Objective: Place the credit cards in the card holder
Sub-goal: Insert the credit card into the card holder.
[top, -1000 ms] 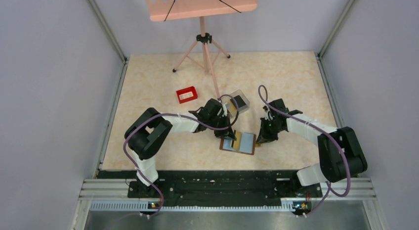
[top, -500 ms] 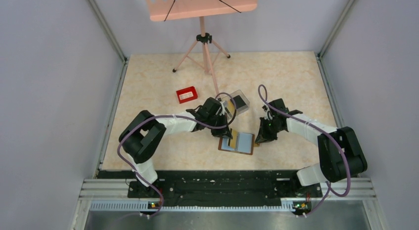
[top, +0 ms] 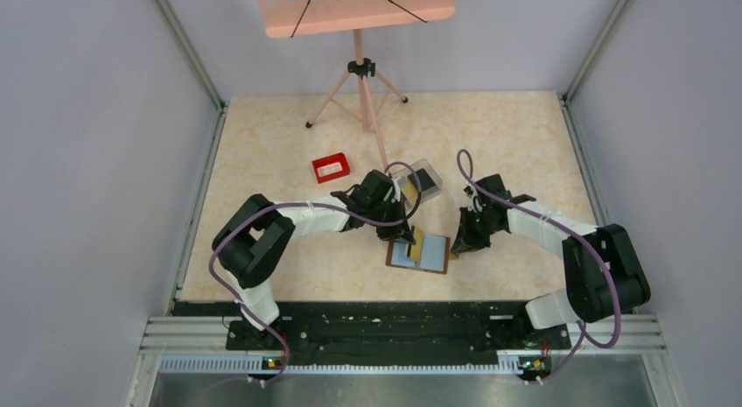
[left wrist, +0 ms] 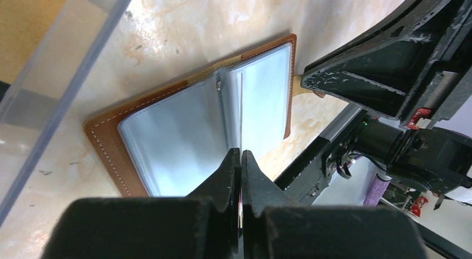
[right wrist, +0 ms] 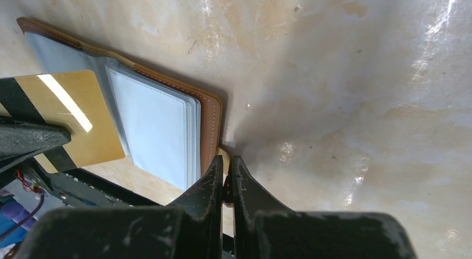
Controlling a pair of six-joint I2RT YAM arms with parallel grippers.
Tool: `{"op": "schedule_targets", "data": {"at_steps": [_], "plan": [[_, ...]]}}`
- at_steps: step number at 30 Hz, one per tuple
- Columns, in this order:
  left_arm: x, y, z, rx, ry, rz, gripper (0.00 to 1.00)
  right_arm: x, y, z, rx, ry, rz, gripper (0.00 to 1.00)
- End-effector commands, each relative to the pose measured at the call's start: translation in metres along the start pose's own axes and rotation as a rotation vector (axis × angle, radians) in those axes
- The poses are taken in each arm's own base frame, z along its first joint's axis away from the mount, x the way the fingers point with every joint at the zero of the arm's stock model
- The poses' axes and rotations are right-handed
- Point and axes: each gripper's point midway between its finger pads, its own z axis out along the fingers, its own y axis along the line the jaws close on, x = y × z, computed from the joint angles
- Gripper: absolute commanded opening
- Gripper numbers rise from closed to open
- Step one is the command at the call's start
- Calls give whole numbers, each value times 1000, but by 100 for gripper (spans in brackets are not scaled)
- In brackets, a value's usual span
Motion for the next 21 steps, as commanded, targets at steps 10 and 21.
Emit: {"op": "schedule_targets", "data": {"at_steps": [10, 21], "plan": [[-8, -12, 4, 35, -17, 11, 0, 3, 4, 4, -25, 3, -12, 0], [-6, -7, 2, 1, -21, 23, 0, 5, 4, 3, -29, 3, -9, 0]]}}
